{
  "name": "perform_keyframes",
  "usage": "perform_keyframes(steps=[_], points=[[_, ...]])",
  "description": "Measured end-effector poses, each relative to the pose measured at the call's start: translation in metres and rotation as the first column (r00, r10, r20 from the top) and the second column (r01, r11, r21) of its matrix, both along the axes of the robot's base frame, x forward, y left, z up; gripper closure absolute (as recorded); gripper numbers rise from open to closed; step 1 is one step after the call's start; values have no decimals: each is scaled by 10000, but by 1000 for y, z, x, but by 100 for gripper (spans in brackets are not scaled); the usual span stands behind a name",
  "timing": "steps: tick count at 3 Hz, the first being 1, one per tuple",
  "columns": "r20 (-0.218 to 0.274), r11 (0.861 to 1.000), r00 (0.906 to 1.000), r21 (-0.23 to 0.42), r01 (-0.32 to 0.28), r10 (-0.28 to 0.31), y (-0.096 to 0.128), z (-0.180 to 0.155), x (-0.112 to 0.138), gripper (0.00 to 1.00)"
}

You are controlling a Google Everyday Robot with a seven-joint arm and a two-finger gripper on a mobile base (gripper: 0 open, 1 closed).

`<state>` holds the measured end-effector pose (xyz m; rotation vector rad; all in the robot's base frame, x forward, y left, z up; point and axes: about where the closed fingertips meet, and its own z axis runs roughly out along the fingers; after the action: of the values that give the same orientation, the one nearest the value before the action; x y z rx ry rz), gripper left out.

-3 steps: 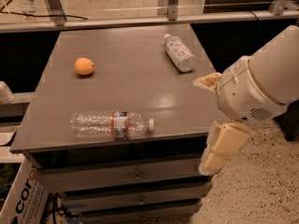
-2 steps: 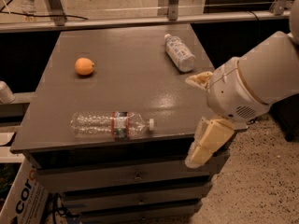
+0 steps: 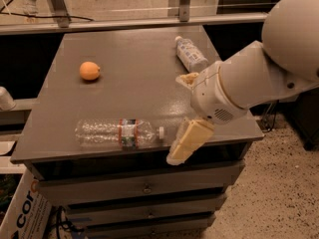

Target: Pick water bottle

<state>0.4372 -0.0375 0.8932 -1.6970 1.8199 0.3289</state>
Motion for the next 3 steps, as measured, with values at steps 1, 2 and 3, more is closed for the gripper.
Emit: perform_keyframes(steps=[1, 2, 3], points=[[183, 9999, 9998, 100, -39, 37, 23, -10, 9, 0], [142, 9996, 9997, 182, -204, 202, 48, -19, 12, 0], [50, 9989, 9993, 271, -383, 382, 72, -28, 11, 0]])
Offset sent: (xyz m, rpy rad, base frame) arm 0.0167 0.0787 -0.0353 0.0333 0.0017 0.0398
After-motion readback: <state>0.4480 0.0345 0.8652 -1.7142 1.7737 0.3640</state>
